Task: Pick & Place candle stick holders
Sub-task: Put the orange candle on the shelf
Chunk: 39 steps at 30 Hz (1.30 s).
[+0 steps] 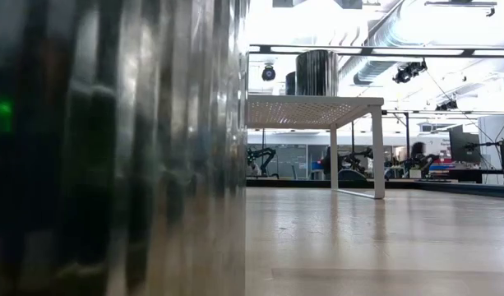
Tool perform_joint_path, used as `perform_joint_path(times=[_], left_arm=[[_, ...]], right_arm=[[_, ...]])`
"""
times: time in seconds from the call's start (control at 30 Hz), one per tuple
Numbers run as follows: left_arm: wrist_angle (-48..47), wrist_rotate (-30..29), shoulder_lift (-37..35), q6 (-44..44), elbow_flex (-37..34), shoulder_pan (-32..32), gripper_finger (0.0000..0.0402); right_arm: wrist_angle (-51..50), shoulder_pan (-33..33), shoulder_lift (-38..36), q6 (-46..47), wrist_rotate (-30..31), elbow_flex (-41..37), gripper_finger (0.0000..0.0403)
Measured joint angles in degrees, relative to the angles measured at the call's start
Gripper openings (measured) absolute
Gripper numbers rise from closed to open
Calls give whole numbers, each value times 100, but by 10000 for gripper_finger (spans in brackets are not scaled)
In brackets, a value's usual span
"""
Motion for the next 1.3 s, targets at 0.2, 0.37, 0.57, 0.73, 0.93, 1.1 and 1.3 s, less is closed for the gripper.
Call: perform_joint_path(times=[0.2, 0.37, 0.57, 0.73, 0.93, 1.1, 1.3], left_arm=[[-54, 540, 362, -17, 428, 40, 399], [-341, 792, 391, -44, 610, 81, 391], [-512, 821, 391, -16, 696, 81, 356], [-555, 823, 391, -25, 696, 81, 356], [-858, 909, 257, -84, 686, 140, 356], [-1382, 659, -62, 58, 671, 185, 355], [-2175, -114, -599, 265, 657, 186, 355]], right_arm=[[1, 2, 0, 2, 2, 0, 275], [-7, 0, 0, 158, 10, 0, 275], [-45, 2, 0, 168, 13, 0, 275], [-45, -1, 0, 164, 7, 0, 275], [-45, 2, 0, 162, 4, 0, 275], [-28, 7, 0, 5, -121, 0, 275], [7, 336, 0, -1347, 678, 0, 275]])
